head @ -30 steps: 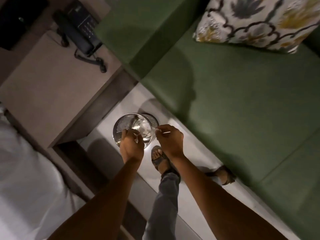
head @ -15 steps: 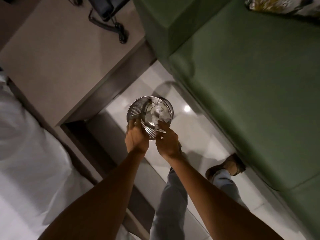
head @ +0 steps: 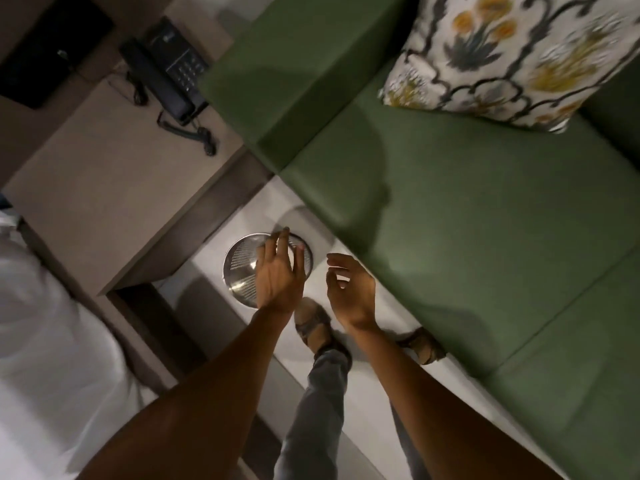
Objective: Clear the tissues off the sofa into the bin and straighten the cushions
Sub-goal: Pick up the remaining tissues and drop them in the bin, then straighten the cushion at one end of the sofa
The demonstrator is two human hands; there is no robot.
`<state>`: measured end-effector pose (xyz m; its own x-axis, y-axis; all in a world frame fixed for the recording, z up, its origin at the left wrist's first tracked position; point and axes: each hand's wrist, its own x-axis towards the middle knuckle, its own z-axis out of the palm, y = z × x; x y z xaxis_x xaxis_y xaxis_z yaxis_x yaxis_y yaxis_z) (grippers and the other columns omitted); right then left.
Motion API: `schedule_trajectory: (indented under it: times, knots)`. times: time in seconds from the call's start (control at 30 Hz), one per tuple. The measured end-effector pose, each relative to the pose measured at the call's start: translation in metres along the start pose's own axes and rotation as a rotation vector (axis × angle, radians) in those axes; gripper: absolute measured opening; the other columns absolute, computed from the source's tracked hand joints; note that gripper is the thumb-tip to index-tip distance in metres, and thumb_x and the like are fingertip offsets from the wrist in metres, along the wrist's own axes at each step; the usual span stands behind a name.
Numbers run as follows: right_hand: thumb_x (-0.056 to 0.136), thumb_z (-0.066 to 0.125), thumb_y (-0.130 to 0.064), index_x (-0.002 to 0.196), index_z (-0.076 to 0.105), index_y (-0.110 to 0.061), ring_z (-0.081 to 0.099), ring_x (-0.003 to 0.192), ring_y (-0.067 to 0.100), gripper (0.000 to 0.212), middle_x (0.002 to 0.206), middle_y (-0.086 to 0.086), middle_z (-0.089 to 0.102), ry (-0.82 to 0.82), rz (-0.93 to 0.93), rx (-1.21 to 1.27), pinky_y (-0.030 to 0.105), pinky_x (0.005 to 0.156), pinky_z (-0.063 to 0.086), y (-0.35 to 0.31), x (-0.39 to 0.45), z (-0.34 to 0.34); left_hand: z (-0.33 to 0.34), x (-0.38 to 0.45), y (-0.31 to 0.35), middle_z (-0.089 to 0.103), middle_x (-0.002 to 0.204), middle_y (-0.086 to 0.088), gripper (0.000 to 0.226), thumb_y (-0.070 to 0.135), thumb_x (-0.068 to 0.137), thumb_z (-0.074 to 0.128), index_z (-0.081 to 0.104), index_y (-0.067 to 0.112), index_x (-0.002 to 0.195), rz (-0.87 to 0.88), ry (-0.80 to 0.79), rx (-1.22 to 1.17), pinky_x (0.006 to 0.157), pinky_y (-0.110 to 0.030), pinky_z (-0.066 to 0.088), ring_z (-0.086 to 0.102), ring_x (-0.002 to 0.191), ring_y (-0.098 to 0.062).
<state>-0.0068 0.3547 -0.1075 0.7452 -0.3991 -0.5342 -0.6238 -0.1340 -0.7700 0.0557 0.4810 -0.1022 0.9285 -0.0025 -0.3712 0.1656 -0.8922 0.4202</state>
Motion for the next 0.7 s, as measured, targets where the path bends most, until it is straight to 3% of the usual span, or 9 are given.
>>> schedule_trajectory:
  times: [0.2, 0.3, 0.4, 0.5, 0.57, 0.7]
  knots:
    - [0.094, 0.077, -0.016, 0.129, 0.074, -0.015, 0.077, 0.111, 0.027, 0.034, 0.125, 0.007, 0.079, 0.133, -0.076, -0.056, 0.043, 0.098, 0.062, -0.03, 0.022, -0.094, -0.003, -0.002, 0.096, 0.051, 0.157, -0.009, 0.056, 0.057, 0.11, 0.035, 0.04, 0.024, 0.154, 0.165, 0.032, 0.028, 0.116, -0.055, 0.046, 0.047, 0.142, -0.032]
    - [0.092, 0.083, -0.024, 0.132, 0.073, -0.016, 0.075, 0.113, 0.029, 0.043, 0.128, 0.009, 0.076, 0.212, -0.076, -0.055, 0.048, 0.097, 0.062, -0.049, 0.035, -0.142, -0.001, 0.003, 0.146, 0.054, 0.153, -0.01, 0.059, 0.058, 0.108, 0.037, 0.045, 0.02, 0.151, 0.232, 0.07, 0.009, 0.113, -0.052, 0.049, 0.051, 0.138, -0.031]
    - [0.092, 0.083, -0.037, 0.141, 0.066, -0.019, 0.067, 0.127, 0.025, 0.055, 0.14, 0.005, 0.068, 0.275, -0.053, 0.014, 0.044, 0.107, 0.057, -0.066, 0.052, -0.193, 0.005, 0.014, 0.199, 0.059, 0.147, -0.011, 0.059, 0.057, 0.106, 0.045, 0.049, 0.016, 0.148, 0.276, 0.111, -0.071, 0.115, -0.046, 0.048, 0.054, 0.133, -0.031]
    - [0.091, 0.083, -0.044, 0.146, 0.059, -0.02, 0.06, 0.137, 0.022, 0.065, 0.147, 0.005, 0.062, 0.364, -0.057, 0.132, 0.045, 0.118, 0.051, -0.082, 0.083, -0.241, 0.012, 0.031, 0.249, 0.054, 0.155, -0.012, 0.073, 0.065, 0.102, 0.049, 0.046, 0.014, 0.154, 0.191, 0.116, -0.292, 0.124, -0.044, 0.037, 0.047, 0.144, -0.03]
    - [0.091, 0.083, -0.046, 0.148, 0.058, -0.019, 0.057, 0.141, 0.021, 0.069, 0.149, 0.005, 0.06, 0.442, -0.049, 0.186, 0.048, 0.122, 0.047, -0.093, 0.112, -0.269, 0.015, 0.052, 0.285, 0.04, 0.166, -0.012, 0.083, 0.071, 0.099, 0.048, 0.038, 0.016, 0.161, 0.027, 0.105, -0.526, 0.13, -0.043, 0.022, 0.032, 0.156, -0.03]
    - [0.083, 0.079, -0.068, 0.159, 0.046, -0.023, 0.046, 0.153, 0.02, 0.095, 0.163, 0.0, 0.047, 0.494, -0.02, 0.407, 0.043, 0.128, 0.04, -0.12, 0.176, -0.302, 0.016, 0.11, 0.338, 0.026, 0.174, -0.01, 0.078, 0.066, 0.103, 0.047, 0.03, 0.021, 0.165, -0.208, 0.172, -0.804, 0.132, -0.048, 0.012, 0.018, 0.163, -0.029]
